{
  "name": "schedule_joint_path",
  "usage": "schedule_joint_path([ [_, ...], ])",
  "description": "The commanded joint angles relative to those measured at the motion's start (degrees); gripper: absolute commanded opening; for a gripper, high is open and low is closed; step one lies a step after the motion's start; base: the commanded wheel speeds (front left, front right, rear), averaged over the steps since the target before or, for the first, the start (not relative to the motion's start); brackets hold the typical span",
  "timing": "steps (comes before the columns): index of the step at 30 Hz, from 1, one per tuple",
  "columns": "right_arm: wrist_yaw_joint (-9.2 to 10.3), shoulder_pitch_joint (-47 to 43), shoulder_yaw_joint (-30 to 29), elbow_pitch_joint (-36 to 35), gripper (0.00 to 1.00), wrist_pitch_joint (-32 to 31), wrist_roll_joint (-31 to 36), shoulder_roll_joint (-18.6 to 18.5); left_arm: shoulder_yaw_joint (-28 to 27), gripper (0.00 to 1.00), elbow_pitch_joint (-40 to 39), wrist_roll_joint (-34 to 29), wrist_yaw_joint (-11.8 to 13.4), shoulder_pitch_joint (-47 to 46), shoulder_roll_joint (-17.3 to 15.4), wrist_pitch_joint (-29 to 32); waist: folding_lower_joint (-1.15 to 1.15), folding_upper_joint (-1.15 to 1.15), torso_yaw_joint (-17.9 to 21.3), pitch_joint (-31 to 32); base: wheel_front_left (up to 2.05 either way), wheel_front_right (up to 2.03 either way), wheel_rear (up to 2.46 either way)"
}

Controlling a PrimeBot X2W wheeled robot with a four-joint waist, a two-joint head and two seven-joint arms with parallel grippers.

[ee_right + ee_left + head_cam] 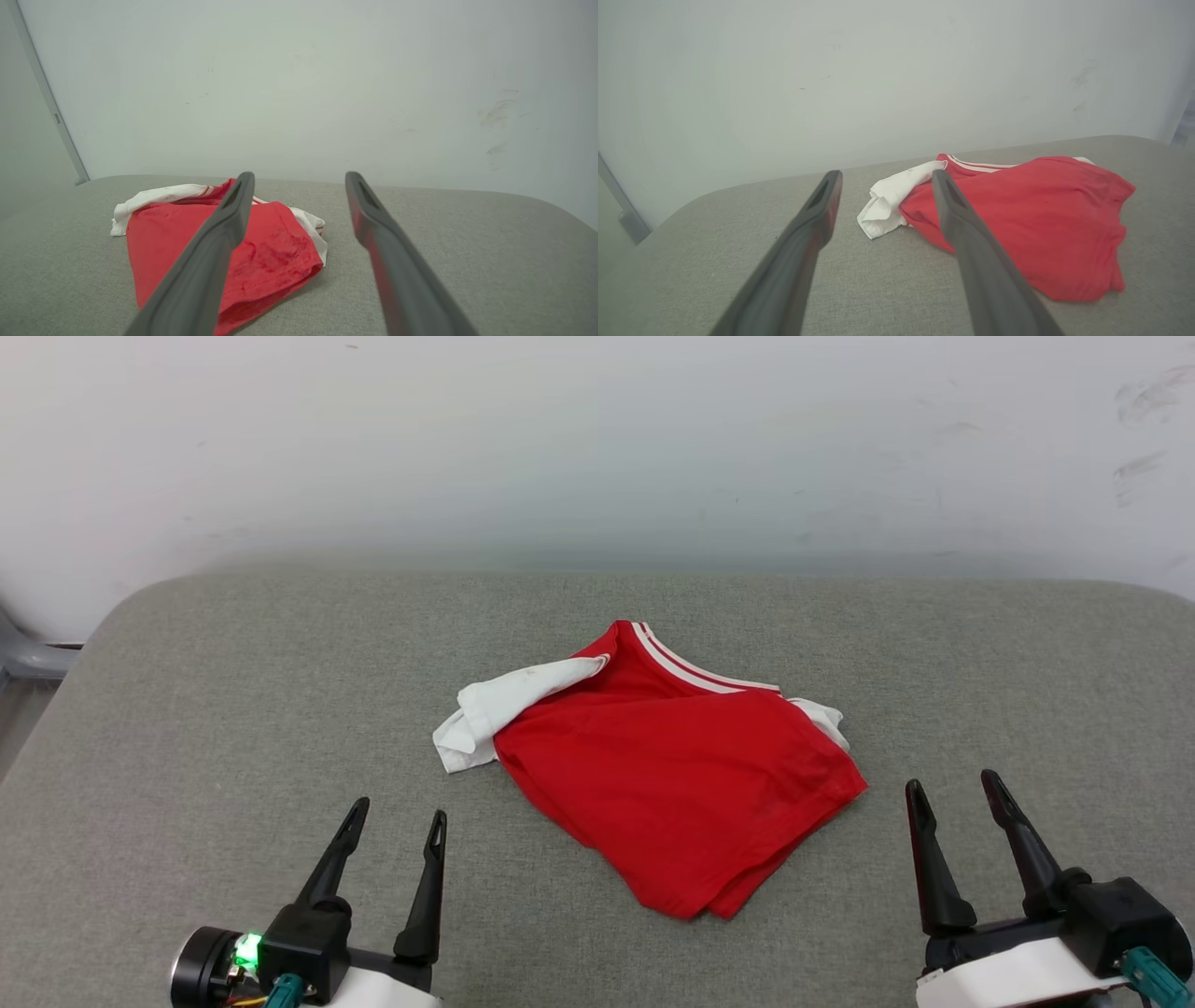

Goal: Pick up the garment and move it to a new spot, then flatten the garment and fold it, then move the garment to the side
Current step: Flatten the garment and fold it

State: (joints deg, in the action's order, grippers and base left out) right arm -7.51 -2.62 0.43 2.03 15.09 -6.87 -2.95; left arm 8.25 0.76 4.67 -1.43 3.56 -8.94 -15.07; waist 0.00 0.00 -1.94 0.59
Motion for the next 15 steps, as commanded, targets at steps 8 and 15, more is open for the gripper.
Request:
schedule_joint_path([
  [8,0.04,0.68,0.51,0.77,1.0,0.12,1.75,0.01,-0.33,1.0,0.85,-1.38,-1.9,-0.89,1.76,-0.15,0.0,0.0,-0.47,-0.75,0.0,0.0,0.0],
  [15,0.04,6.14,9.56,4.37,1.0,-13.36,-3.21,-8.8,-1.27,1.0,1.55,-1.77,-2.88,-2.1,2.75,-0.15,0.0,0.0,-2.7,-3.07,0.0,0.0,0.0],
])
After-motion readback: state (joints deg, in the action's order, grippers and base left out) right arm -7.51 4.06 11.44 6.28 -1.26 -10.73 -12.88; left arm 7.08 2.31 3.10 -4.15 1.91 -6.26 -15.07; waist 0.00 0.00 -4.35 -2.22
